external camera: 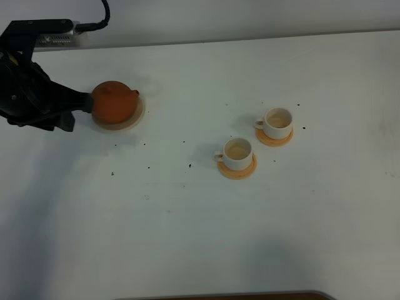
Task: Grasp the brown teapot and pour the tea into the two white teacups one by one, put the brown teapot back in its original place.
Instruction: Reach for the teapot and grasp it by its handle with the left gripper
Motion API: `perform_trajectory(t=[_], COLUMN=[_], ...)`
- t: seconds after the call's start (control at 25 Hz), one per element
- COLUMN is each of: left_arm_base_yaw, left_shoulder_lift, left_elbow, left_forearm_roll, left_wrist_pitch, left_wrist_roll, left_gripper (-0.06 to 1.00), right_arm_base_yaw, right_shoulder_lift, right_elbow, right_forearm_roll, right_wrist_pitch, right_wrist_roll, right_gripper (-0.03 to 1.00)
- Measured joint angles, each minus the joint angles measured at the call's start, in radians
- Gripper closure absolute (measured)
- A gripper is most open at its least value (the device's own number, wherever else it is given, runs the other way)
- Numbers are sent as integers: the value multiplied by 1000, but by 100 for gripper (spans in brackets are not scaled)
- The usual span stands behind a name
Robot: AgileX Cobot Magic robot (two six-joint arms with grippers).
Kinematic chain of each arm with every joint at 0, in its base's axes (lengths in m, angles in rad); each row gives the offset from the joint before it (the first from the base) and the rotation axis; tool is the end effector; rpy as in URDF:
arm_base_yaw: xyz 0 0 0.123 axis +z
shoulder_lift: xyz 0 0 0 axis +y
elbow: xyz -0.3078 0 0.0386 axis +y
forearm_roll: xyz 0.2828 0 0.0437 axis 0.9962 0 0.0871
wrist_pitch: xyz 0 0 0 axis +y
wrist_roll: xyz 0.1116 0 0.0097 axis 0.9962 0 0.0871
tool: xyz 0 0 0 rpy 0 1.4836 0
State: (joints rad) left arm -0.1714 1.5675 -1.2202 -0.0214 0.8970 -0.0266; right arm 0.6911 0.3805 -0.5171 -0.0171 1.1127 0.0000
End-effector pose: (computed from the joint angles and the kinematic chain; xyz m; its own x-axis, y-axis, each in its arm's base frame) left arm 0.3577 -0.0638 0.2732 -0.9085 0.1167 -0.4012 0.1410 0.9895 -0.0314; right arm 0.0576 0.0454 0.2680 -0.5934 -0.5007 -0.6302 -0.6344 0.7729 -0.0167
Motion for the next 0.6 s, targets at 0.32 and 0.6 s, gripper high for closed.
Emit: perform_trajectory(t=[0.32, 0.6], left_arm_base_yaw=[0, 0], left_shoulder_lift=[0, 0], left_elbow=[0, 0], left_forearm_roll=[190, 196], left_wrist_pitch=[-24, -131], left_wrist_roll=[-142, -147], left_gripper=[62, 62], right_arm_base_yaw=[-246, -427], right_shoulder_lift=[-117, -276], right_elbow=[0, 0], right_forearm_roll=[2, 2], right_wrist_pitch=[0, 0], right_wrist_roll=[0, 0], right_gripper=[73, 73])
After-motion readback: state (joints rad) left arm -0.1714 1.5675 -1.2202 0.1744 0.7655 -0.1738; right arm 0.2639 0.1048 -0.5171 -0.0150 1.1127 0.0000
